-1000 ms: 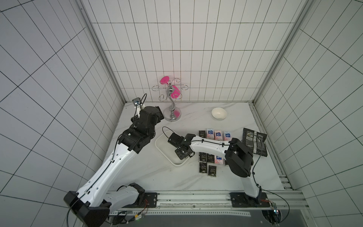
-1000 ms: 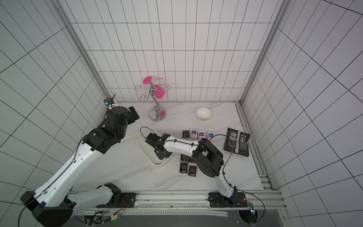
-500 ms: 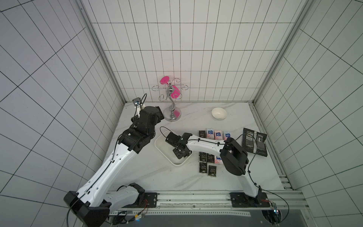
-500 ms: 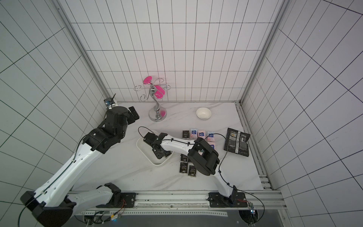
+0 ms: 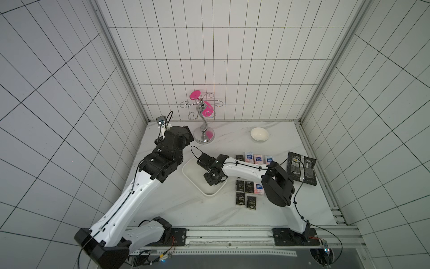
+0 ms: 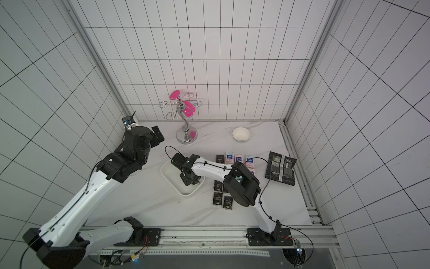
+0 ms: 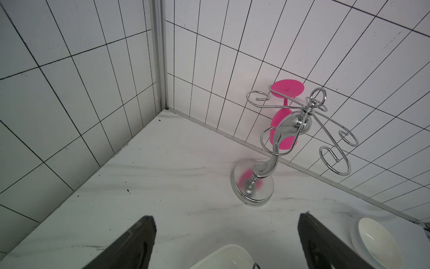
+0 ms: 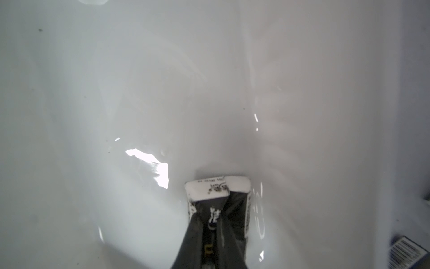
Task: Take the pocket tissues out of the storage box
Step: Pick up the pocket tissues from the storage box, then place the pocket tissues at the center of the board.
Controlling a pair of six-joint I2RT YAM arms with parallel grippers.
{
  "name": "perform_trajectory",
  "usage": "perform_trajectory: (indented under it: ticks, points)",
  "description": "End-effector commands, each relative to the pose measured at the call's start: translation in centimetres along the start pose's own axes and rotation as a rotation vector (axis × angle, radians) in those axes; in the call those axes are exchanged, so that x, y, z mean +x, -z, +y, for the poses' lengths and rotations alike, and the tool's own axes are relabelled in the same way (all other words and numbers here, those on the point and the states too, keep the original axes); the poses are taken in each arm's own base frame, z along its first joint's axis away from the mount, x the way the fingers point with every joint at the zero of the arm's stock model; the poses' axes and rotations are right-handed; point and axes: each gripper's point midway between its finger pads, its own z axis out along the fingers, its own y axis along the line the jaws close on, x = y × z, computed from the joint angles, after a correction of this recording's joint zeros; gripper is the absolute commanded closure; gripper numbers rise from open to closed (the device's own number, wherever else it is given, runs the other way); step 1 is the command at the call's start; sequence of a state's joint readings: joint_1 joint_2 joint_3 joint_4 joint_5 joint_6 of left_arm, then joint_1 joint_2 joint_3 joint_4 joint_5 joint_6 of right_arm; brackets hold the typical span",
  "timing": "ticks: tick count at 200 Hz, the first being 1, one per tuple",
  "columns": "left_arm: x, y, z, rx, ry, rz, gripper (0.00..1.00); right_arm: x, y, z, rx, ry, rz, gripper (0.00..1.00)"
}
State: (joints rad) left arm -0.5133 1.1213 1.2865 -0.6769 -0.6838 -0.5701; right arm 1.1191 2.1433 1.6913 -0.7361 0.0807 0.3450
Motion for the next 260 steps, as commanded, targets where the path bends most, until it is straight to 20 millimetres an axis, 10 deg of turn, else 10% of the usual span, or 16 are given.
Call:
perform_trajectory:
  ticks: [1, 88, 153, 260]
  points:
    - [-1.1, 0.6, 0.0, 0.015, 0.017, -0.022, 0.01, -2.2, 4.3, 0.7, -0.069, -0.026, -0.128, 0.95]
    - [-1.6, 0.9, -0.2, 0.026, 0.026, -0.028, 0.02, -1.7, 11.5, -3.9, -0.049, -0.136, -0.244, 0.96]
    - [-1.8, 0.6, -1.3, 0.049, 0.027, -0.017, 0.02, 10.8, 13.6, -11.2, 0.109, -0.333, -0.114, 0.95]
    - [-0.5, -0.2, -2.7, 0.077, 0.014, 0.015, 0.02, 23.1, 10.9, -13.0, 0.163, -0.605, 0.014, 0.95]
